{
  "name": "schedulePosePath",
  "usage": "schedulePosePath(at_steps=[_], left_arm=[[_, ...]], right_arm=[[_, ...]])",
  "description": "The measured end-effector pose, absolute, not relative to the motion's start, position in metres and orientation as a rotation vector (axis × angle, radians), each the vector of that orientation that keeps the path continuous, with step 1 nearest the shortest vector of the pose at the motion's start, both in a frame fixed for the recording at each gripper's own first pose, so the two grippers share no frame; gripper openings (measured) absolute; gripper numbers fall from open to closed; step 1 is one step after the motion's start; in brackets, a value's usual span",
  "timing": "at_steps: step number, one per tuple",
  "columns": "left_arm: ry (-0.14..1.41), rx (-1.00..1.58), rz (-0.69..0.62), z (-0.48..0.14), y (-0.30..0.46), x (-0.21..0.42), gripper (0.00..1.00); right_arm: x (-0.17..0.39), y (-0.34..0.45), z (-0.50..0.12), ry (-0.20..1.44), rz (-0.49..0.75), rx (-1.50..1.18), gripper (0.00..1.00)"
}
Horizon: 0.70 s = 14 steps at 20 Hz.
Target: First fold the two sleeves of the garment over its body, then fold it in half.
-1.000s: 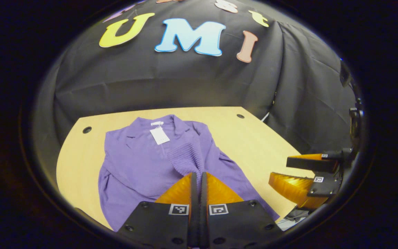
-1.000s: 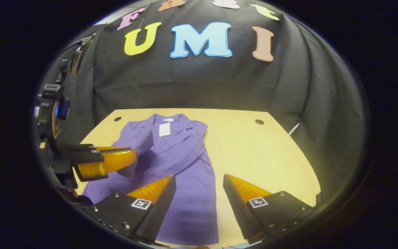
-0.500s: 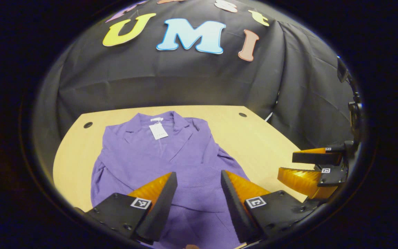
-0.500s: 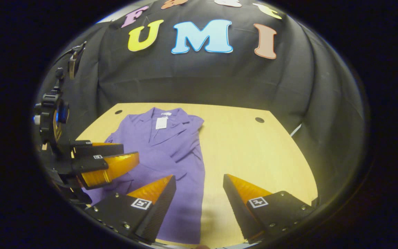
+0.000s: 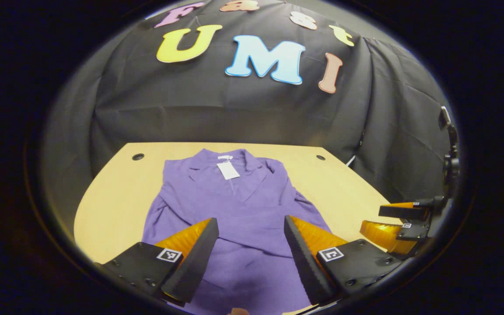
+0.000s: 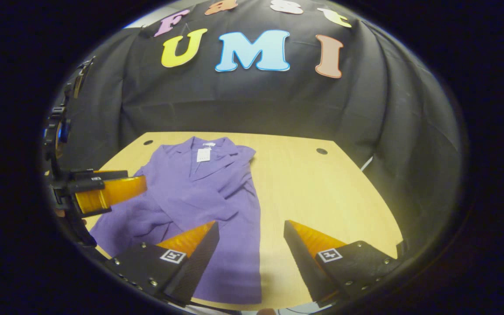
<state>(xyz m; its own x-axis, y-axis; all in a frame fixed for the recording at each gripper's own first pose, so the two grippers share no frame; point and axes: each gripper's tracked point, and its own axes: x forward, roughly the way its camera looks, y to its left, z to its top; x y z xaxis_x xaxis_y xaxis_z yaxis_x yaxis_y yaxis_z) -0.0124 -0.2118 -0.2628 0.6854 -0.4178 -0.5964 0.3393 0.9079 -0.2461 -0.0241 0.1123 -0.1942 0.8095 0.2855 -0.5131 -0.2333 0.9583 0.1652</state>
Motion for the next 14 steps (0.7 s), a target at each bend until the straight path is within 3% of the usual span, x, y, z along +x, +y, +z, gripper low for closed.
schedulePosePath(at_steps=[5,6,8,14], left_arm=[[0.714,-0.112,-0.361,-0.265,-0.153,-0.035,0.94],[0.727,-0.111,-0.35,-0.27,-0.141,-0.043,1.0],[0.751,-0.115,-0.333,-0.277,-0.122,-0.054,0.95],[0.805,-0.107,-0.298,-0.296,-0.08,-0.083,0.95]], right_arm=[[-0.049,0.113,-0.211,0.61,0.239,0.119,0.93],[-0.054,0.112,-0.216,0.625,0.232,0.12,0.93],[-0.063,0.112,-0.223,0.644,0.22,0.128,0.93],[-0.085,0.111,-0.245,0.691,0.182,0.132,0.93]])
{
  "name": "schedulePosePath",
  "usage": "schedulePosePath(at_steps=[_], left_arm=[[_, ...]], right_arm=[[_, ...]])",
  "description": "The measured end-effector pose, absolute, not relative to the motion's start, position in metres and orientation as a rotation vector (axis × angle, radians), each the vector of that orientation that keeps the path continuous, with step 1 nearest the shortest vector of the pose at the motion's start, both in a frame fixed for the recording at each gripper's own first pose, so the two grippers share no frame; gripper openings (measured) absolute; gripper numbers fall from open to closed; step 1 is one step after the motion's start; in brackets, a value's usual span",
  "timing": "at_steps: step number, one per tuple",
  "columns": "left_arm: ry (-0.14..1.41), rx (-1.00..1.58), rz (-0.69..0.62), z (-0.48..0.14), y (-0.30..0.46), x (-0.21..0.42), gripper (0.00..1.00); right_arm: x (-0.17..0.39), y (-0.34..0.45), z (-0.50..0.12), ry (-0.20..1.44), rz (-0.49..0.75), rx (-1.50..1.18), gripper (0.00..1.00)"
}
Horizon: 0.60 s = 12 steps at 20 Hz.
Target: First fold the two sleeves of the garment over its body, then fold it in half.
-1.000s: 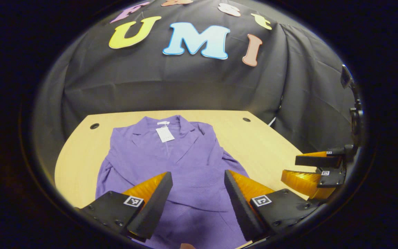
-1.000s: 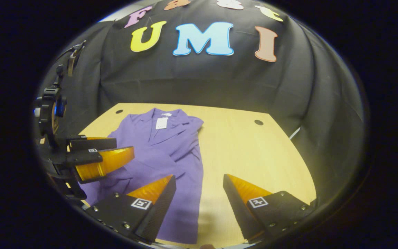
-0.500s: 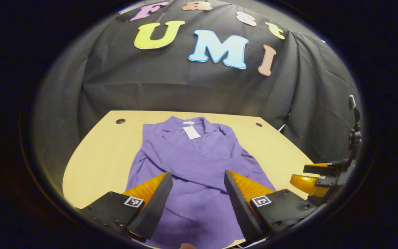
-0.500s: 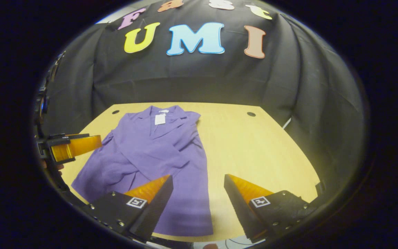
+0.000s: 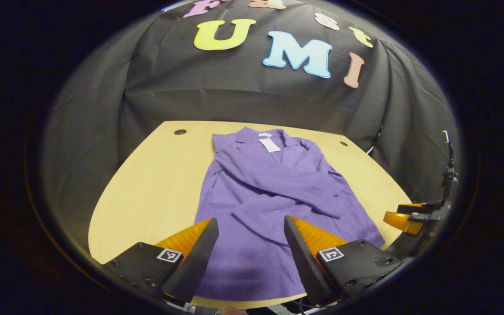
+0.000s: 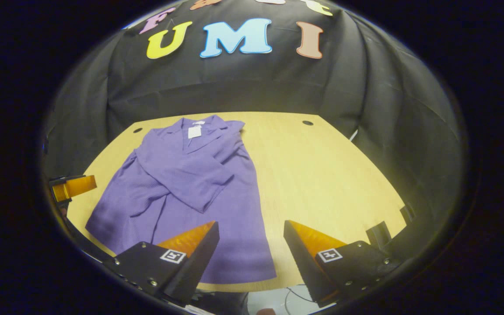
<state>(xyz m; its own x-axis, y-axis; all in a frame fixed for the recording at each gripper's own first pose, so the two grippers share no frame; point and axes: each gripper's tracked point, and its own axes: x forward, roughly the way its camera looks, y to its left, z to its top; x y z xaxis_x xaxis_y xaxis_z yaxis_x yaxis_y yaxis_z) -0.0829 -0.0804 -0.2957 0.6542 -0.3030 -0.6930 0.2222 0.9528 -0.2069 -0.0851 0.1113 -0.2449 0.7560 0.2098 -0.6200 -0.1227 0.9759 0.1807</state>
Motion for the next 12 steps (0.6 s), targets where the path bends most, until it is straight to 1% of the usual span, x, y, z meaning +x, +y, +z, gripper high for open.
schedulePosePath(at_steps=[3,7,8,9,10,11,12], left_arm=[[0.835,-0.113,-0.283,-0.309,-0.066,-0.094,0.95],[0.884,-0.119,-0.26,-0.334,-0.034,-0.122,0.95],[0.893,-0.121,-0.253,-0.339,-0.028,-0.126,0.98],[0.897,-0.121,-0.248,-0.343,-0.022,-0.13,0.95],[0.902,-0.115,-0.238,-0.347,-0.015,-0.133,0.95],[0.907,-0.107,-0.227,-0.351,-0.008,-0.135,0.98],[0.911,-0.105,-0.22,-0.356,-0.003,-0.139,0.98]], right_arm=[[-0.092,0.11,-0.257,0.717,0.17,0.131,0.93],[-0.103,0.106,-0.276,0.769,0.153,0.196,0.93],[-0.106,0.106,-0.281,0.783,0.151,0.21,0.93],[-0.107,0.107,-0.284,0.791,0.155,0.224,0.93],[-0.108,0.107,-0.287,0.799,0.154,0.236,0.93],[-0.109,0.106,-0.289,0.806,0.152,0.252,0.93],[-0.11,0.106,-0.291,0.812,0.145,0.27,0.94]])
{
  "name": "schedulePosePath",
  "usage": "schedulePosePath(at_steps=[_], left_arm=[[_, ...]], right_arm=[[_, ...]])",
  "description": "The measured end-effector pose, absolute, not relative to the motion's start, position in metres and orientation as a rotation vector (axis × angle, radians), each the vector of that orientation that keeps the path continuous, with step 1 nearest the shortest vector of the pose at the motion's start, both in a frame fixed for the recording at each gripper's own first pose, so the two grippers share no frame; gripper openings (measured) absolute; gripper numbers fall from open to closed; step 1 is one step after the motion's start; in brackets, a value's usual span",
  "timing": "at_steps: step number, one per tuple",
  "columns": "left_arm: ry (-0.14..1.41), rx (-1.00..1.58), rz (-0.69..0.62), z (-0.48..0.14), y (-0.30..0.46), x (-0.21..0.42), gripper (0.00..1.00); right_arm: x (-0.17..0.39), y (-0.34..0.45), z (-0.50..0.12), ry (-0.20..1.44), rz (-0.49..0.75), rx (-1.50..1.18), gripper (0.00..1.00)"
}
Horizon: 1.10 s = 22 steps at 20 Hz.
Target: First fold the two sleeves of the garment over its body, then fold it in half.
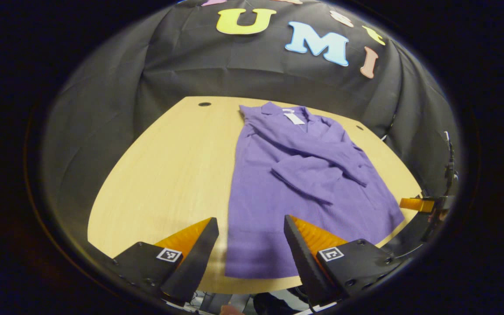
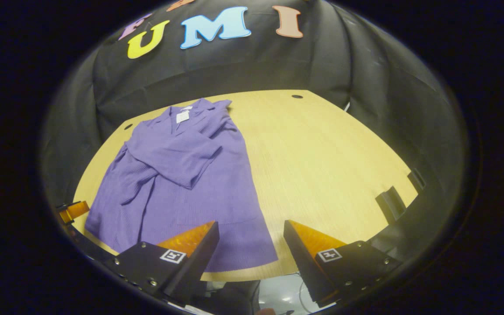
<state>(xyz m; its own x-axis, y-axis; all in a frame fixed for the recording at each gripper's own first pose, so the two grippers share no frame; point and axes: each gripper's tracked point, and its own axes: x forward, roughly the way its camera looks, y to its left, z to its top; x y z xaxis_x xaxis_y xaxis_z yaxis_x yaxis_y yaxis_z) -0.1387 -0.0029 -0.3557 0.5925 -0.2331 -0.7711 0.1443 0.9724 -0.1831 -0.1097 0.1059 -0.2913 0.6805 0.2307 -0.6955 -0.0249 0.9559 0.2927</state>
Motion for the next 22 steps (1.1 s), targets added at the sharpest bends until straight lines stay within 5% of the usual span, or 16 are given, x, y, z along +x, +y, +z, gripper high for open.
schedulePosePath(at_steps=[16,22], left_arm=[[0.977,-0.118,-0.262,-0.375,-0.023,-0.166,0.95],[0.986,-0.037,-0.309,-0.379,-0.049,-0.175,0.95]], right_arm=[[-0.119,0.131,-0.311,0.886,0.161,0.403,0.98],[-0.127,0.15,-0.312,0.878,0.227,0.268,1.0]])
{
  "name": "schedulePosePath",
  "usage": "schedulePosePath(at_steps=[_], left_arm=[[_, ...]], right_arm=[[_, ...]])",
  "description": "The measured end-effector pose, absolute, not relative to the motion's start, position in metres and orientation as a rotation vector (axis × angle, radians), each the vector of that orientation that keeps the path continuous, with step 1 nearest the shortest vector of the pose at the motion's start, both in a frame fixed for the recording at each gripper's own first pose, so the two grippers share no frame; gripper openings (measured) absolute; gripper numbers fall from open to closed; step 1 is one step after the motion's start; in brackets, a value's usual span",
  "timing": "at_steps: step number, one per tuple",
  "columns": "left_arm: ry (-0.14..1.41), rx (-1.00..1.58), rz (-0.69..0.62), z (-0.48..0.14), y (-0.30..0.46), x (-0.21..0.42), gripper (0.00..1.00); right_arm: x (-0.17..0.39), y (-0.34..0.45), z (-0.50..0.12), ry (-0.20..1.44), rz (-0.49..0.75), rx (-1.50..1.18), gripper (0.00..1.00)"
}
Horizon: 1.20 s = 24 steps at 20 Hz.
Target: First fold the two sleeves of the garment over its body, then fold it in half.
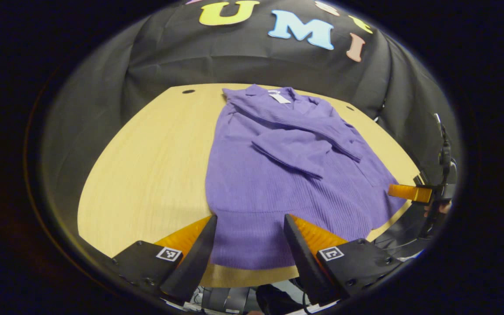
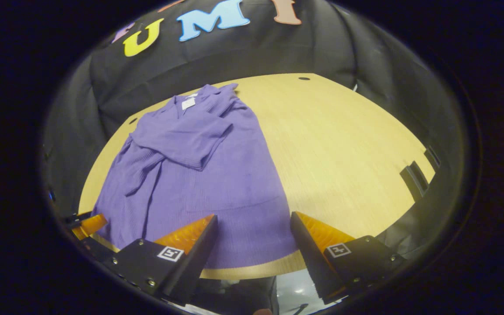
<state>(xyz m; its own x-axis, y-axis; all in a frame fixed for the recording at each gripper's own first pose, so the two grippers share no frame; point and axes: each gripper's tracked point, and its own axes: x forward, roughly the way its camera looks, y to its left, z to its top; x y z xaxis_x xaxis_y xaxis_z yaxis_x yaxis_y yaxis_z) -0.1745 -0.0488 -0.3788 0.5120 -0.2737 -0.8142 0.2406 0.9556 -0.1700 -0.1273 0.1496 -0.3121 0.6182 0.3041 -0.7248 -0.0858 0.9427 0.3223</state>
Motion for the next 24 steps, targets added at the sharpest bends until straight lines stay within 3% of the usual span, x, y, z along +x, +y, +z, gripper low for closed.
schedulePosePath(at_steps=[3,4,7,8,10,12,13,14,17,18,19,20,21,23,24], left_arm=[[0.981,0.017,-0.327,-0.382,-0.057,-0.177,1.0],[0.979,0.037,-0.331,-0.383,-0.058,-0.176,0.94],[0.967,0.097,-0.344,-0.387,-0.061,-0.175,0.9],[0.967,0.092,-0.345,-0.387,-0.062,-0.176,0.88],[0.963,0.098,-0.34,-0.388,-0.063,-0.175,0.79],[0.959,0.089,-0.34,-0.388,-0.064,-0.174,0.79],[0.957,0.079,-0.325,-0.389,-0.064,-0.172,0.76],[0.956,0.084,-0.323,-0.389,-0.065,-0.173,0.62],[0.951,0.045,-0.297,-0.389,-0.072,-0.171,0.31],[0.951,0.047,-0.283,-0.391,-0.072,-0.169,0.2],[0.949,0.058,-0.28,-0.391,-0.074,-0.168,0.2],[0.957,0.056,-0.275,-0.392,-0.077,-0.169,0.11],[0.966,0.055,-0.281,-0.391,-0.079,-0.167,0.11],[0.983,0.011,-0.3,-0.39,-0.082,-0.165,0.11],[0.997,-0.003,-0.319,-0.389,-0.081,-0.164,0.07]], right_arm=[[-0.131,0.155,-0.315,0.872,0.258,0.151,1.0],[-0.129,0.156,-0.316,0.873,0.254,0.152,1.0],[-0.13,0.155,-0.316,0.878,0.246,0.161,1.0],[-0.13,0.156,-0.316,0.879,0.249,0.154,0.94],[-0.129,0.156,-0.317,0.884,0.248,0.155,1.0],[-0.13,0.157,-0.317,0.891,0.248,0.156,0.99],[-0.13,0.157,-0.317,0.893,0.249,0.152,0.99],[-0.13,0.158,-0.316,0.894,0.257,0.154,0.99],[-0.13,0.162,-0.316,0.895,0.246,0.158,0.71],[-0.132,0.169,-0.31,0.887,0.272,0.17,0.71],[-0.128,0.171,-0.313,0.884,0.235,0.214,0.48],[-0.128,0.17,-0.314,0.892,0.228,0.216,0.25],[-0.129,0.174,-0.31,0.89,0.243,0.217,0.25],[-0.123,0.178,-0.312,0.927,0.234,0.239,0.07],[-0.122,0.177,-0.309,0.926,0.235,0.253,0.07]])
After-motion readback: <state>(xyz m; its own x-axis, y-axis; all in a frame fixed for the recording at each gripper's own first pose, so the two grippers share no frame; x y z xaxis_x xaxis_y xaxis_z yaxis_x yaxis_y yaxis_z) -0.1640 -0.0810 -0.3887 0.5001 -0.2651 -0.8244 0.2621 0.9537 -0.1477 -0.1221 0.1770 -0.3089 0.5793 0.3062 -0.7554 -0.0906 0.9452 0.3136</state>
